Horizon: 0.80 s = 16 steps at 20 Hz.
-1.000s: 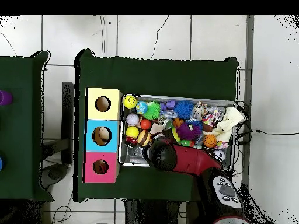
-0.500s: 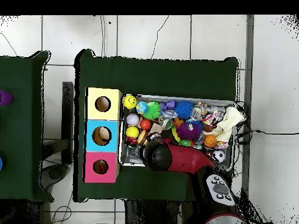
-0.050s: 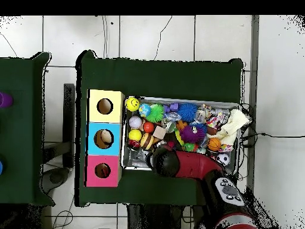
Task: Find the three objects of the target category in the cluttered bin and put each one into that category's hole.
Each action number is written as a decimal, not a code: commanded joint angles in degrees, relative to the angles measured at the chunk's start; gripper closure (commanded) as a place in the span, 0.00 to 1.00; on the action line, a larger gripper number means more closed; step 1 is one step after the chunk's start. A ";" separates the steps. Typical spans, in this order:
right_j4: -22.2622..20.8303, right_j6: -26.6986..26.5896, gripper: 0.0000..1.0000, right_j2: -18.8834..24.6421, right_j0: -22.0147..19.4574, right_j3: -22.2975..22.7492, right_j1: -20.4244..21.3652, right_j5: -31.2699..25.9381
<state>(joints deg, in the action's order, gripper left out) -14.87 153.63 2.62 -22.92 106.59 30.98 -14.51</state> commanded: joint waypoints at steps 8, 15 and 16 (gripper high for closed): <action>-4.77 -3.82 0.00 3.39 1.59 -7.84 -7.19 -0.26; -3.25 -1.72 0.00 2.66 3.82 -8.37 -7.89 0.48; -3.02 -1.69 0.00 2.79 3.79 -8.27 -7.59 0.18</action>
<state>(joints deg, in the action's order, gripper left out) -16.39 153.63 1.83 -20.52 104.40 30.28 -14.57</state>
